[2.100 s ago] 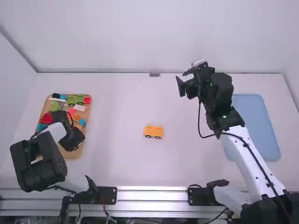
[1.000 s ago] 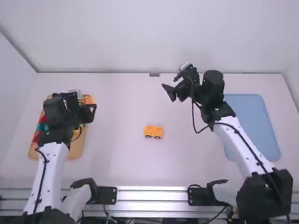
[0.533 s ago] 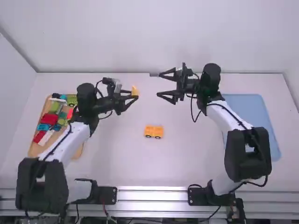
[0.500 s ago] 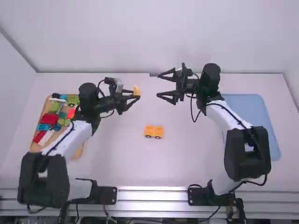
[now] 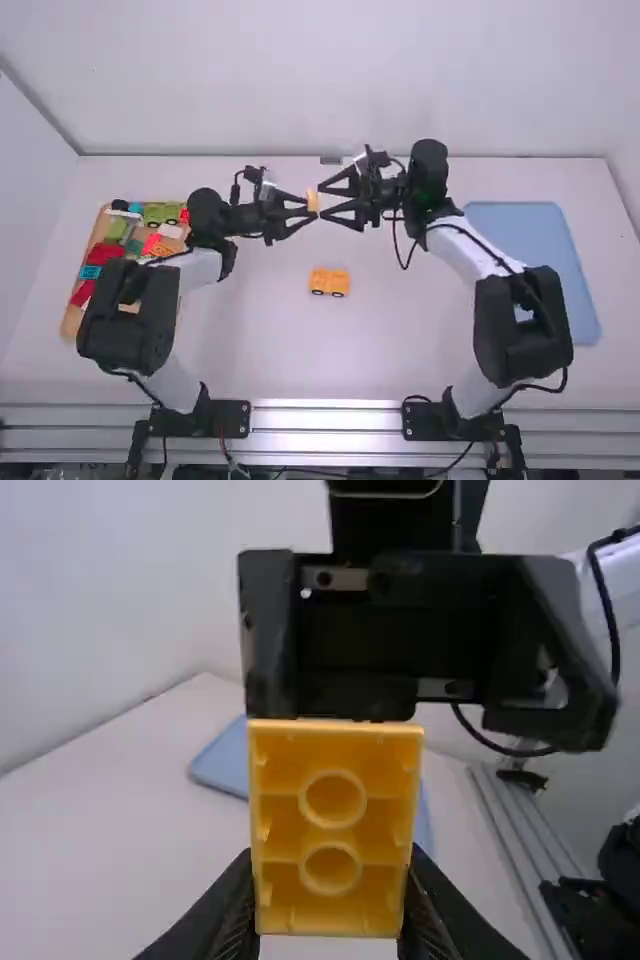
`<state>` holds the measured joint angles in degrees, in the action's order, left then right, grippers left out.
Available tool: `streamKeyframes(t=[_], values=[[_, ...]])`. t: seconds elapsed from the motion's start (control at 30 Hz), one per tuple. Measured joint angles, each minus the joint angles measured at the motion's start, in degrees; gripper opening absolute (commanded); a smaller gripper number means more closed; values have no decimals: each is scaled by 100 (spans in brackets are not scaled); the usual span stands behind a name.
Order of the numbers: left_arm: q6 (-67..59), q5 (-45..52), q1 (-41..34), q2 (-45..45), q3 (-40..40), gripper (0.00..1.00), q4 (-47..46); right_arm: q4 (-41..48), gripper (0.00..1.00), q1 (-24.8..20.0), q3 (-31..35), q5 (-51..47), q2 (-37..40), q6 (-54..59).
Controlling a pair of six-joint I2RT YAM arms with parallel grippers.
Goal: Assemble lego blocks to make yellow taxi
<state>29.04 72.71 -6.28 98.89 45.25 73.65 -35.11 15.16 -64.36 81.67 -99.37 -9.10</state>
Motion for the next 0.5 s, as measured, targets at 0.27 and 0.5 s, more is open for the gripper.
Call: streamKeyframes(t=[0.27,0.5], values=[[208,149,0,0,0,14,0,-24,60,83,0,-144,0,151],[466,319,-81,0,0,14,514,369,54,142,-2,-321,0,247]])
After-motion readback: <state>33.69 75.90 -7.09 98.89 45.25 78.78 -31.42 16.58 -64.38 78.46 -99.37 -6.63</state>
